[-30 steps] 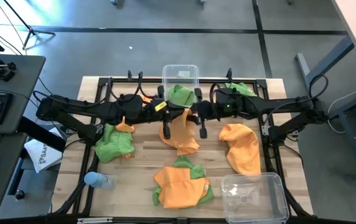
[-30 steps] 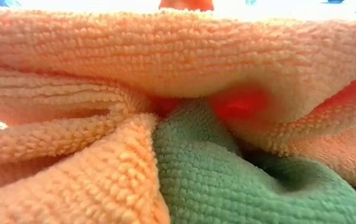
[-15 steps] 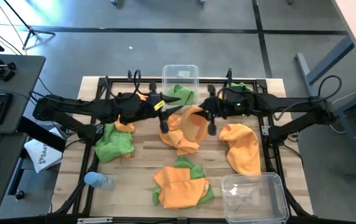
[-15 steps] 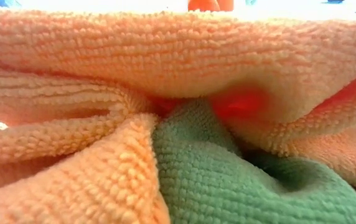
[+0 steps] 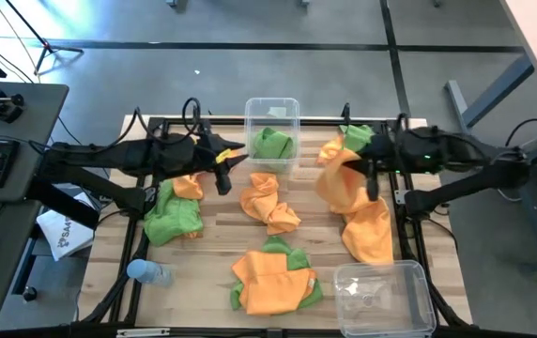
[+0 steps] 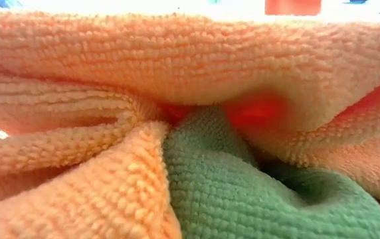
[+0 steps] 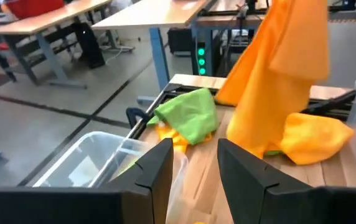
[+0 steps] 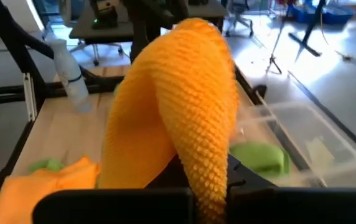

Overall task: Sort microfiber towel by color & place in baskets
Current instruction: Put the orange microfiber towel into the bottom transparent bin

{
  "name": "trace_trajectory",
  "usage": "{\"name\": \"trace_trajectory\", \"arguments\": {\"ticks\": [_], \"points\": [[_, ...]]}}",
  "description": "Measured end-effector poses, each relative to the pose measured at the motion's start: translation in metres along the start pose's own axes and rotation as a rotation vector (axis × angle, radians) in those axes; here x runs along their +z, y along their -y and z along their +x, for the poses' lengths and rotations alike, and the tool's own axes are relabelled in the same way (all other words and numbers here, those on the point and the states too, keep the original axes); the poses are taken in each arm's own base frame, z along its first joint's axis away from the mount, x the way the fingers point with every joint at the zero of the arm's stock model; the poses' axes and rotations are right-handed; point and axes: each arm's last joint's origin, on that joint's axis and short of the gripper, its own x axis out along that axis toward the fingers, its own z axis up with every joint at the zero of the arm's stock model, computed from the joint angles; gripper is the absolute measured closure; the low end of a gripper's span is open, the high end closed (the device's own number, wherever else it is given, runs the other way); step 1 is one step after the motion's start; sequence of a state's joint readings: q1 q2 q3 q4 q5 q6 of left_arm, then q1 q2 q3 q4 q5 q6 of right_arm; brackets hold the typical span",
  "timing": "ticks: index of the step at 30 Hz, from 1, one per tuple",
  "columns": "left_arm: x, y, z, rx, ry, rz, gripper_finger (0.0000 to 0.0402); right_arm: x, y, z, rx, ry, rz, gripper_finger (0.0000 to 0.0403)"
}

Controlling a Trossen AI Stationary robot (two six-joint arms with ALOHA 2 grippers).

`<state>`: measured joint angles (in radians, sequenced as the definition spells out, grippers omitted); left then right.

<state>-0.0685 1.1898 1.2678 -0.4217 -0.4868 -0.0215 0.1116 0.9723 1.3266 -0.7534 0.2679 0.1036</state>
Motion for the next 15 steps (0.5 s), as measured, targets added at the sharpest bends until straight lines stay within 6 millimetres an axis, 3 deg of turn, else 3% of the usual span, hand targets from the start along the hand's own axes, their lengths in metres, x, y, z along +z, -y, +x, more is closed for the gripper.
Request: {"name": "trace_trajectory", "arguments": {"ticks": [7,15], "points": [[-0.003,-0.002,0.0,0.027,-0.03,0.003,0.0288,0.023,-0.016,-0.047,0.0,-0.012,0.035,0.0402],[-0.017,-0.004,0.005,0.05,-0.071,0.002,0.0288,0.038,-0.042,-0.061,0.033,-0.167,0.068,0.0403]]}}
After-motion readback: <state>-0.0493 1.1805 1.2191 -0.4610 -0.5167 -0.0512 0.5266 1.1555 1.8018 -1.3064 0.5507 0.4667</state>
